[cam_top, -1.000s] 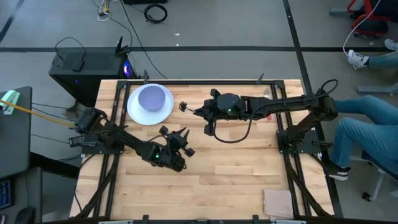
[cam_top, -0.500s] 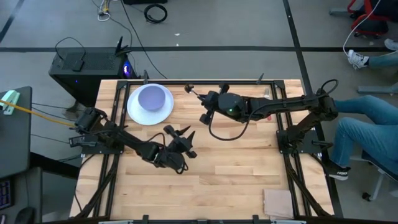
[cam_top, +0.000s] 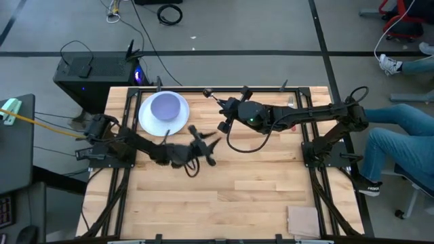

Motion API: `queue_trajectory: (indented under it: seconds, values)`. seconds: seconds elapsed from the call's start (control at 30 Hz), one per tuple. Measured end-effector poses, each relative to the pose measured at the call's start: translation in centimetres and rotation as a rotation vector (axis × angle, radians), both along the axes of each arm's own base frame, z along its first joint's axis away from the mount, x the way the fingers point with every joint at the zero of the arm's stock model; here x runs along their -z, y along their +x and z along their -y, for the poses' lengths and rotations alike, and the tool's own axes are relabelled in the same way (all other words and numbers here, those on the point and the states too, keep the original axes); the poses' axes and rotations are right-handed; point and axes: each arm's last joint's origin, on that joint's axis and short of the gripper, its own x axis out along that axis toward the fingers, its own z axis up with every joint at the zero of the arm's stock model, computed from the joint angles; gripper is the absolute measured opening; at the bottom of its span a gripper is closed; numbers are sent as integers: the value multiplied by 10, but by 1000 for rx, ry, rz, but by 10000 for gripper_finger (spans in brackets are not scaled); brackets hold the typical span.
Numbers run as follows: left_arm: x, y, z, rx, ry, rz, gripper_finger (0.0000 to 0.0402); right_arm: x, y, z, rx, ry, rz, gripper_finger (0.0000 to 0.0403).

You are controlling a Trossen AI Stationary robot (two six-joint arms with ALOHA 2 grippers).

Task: Set table place
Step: Put the silver spoon into the purple bowl

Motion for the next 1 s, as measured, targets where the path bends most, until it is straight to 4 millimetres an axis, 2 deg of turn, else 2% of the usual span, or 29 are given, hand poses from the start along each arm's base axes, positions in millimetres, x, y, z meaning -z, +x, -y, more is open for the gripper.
queue_trajectory:
  seconds: [0.07, 0.23, 0.5, 0.67, 0.83, 1.0]
  values:
    - [0, -5, -14, 27, -17, 90, 142, 0, 0, 0, 1, -1, 0, 11]
    - [0, -6, -48, 274, -117, 234, 141, -1, 0, 0, 3, 4, 13, 11]
    - [-10, 6, -90, 234, -261, 371, 134, -1, 1, 0, 5, 8, 28, 11]
    - [-12, 23, -97, 365, -270, 373, 139, -2, 1, 0, 4, 7, 30, 11]
    - [-14, 36, -98, 375, -265, 391, 138, -2, 1, 0, 4, 5, 28, 11]
    - [-12, 39, -98, 374, -282, 391, 133, -2, 1, 0, 3, 1, 25, 11]
